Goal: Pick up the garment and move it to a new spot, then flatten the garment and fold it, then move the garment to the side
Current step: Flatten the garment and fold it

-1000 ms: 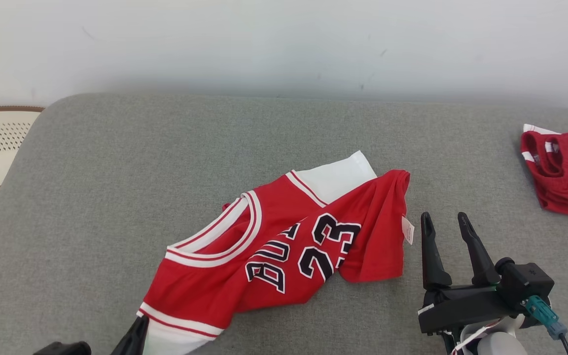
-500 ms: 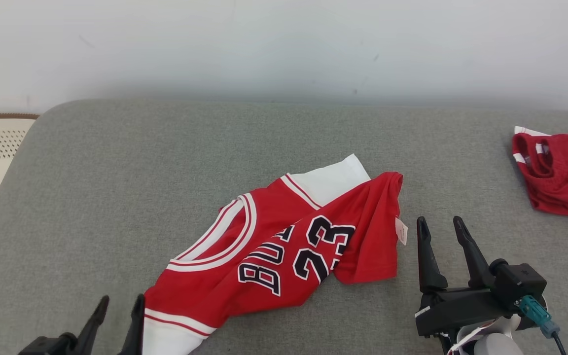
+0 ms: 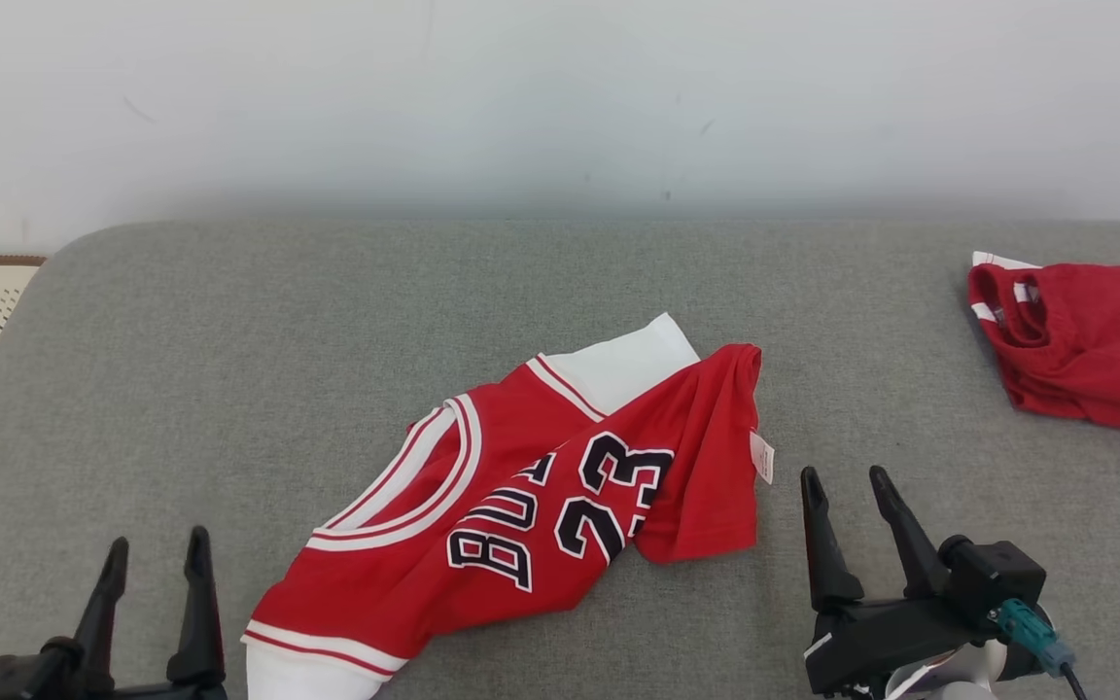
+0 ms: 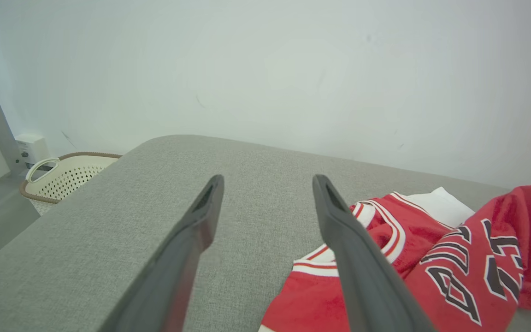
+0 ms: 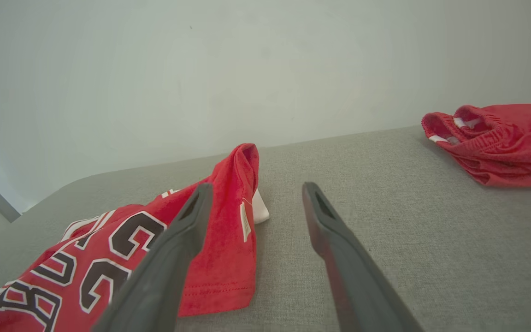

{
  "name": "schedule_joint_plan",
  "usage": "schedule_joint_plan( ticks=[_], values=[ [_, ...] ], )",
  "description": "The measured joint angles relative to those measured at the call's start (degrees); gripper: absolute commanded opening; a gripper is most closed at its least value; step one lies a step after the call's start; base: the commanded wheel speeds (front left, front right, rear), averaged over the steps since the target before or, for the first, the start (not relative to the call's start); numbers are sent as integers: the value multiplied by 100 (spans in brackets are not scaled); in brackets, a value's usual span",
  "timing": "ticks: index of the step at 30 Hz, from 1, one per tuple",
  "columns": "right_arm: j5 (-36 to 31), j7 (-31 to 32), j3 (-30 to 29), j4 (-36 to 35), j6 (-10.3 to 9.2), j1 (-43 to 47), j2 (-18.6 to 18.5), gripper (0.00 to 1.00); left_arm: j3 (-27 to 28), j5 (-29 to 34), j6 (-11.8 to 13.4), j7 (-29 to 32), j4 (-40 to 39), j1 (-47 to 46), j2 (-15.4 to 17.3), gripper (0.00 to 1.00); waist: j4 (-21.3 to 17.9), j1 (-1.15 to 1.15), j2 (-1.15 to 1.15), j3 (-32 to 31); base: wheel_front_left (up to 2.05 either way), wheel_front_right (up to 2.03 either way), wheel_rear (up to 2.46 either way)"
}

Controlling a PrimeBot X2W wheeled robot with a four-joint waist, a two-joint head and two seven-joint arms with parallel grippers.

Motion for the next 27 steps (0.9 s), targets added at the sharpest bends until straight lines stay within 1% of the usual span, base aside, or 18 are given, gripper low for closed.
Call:
schedule_joint_plan(
  ticks=[3,6,10,15,19,27],
  values=[
    [79,53,107,63,0,1,-15,100,293,193,-90,0,-43,97,-213,100,-29,0,0,-4,0,0,0],
    [233,142,353,123,0,3,-24,100,506,328,-207,0,-36,165,-354,100,-52,0,0,5,0,0,0],
    [417,249,528,256,0,1,-38,100,676,524,-380,0,-21,194,-575,100,-43,0,0,18,0,0,0],
    [460,245,553,539,0,-211,-111,100,849,669,-595,0,41,198,-786,100,-3,0,0,51,0,0,0],
    [452,205,559,894,0,-543,-189,100,968,781,-749,0,82,194,-912,100,56,0,0,83,0,0,0],
    [420,97,571,1891,0,-1170,-287,100,1121,974,-1006,-1,211,166,-1139,100,248,0,0,147,0,0,0]
  ],
)
